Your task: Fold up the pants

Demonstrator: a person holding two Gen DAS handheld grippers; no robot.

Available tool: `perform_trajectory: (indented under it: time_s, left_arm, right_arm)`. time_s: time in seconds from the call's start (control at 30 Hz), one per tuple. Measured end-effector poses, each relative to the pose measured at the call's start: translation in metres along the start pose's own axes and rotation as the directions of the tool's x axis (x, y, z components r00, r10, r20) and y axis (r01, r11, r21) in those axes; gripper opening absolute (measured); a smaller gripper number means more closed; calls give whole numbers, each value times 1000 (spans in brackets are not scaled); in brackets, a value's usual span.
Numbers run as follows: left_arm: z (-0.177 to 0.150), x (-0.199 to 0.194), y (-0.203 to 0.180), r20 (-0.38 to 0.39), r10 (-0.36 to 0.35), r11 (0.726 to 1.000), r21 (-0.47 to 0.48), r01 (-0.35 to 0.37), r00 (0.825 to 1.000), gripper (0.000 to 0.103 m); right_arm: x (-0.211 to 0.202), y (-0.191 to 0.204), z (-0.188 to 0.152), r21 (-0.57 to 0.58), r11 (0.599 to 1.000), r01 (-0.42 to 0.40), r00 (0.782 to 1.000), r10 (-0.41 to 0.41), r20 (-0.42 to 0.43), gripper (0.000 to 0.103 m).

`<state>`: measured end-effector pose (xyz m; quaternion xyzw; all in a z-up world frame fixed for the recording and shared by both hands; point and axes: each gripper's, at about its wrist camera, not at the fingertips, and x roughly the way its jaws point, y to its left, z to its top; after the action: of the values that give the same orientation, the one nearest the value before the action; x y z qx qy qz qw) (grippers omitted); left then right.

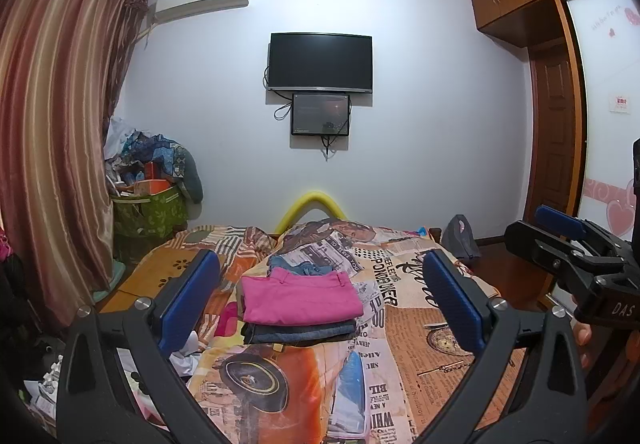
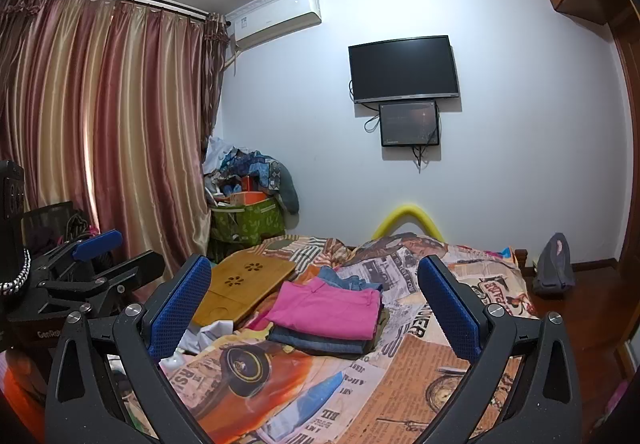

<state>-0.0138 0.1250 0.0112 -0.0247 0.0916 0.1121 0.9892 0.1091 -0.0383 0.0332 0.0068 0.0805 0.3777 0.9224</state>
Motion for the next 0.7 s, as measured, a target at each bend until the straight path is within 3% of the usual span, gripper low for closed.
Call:
perform_trajectory:
  time_s: [0.7]
  left_arm:
    - [0, 2, 1, -19, -46, 999, -1, 46, 999, 103]
  right_arm:
    - [0, -2, -3, 4, 1000, 1, 1000, -1, 0, 103]
